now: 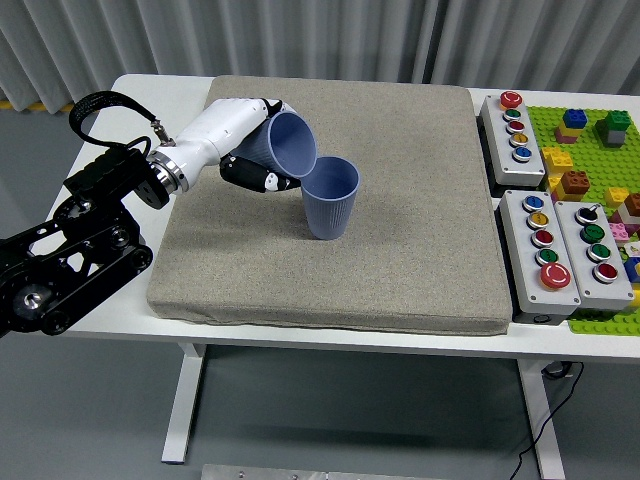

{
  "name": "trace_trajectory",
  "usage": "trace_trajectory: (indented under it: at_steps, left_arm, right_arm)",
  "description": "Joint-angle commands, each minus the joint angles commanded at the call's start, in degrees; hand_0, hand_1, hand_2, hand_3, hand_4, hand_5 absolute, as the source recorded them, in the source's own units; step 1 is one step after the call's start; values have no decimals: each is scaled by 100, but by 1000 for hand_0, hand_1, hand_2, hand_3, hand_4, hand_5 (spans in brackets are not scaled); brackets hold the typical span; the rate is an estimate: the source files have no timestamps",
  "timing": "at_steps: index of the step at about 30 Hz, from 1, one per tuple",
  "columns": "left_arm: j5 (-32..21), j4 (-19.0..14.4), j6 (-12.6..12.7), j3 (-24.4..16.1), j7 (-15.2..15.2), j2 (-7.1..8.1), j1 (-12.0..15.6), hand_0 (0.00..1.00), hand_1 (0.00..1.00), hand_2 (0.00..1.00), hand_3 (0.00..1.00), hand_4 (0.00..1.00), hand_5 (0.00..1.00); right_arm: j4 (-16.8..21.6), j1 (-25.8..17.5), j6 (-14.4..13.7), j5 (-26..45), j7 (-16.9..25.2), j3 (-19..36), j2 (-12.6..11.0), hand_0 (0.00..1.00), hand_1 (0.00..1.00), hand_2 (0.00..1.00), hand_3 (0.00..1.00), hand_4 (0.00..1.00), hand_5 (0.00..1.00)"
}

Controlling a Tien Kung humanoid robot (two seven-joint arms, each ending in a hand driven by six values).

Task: Pick cup pour cup place

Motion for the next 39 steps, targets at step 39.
trace_trajectory:
  at_steps: [39]
  left_arm:
    - [1199, 128, -342, 935, 231, 252, -902, 603, 523, 544, 569, 804, 251]
  right_arm:
    - [-1, 10, -23, 61, -6, -76, -14, 642, 599, 508, 575, 2, 2]
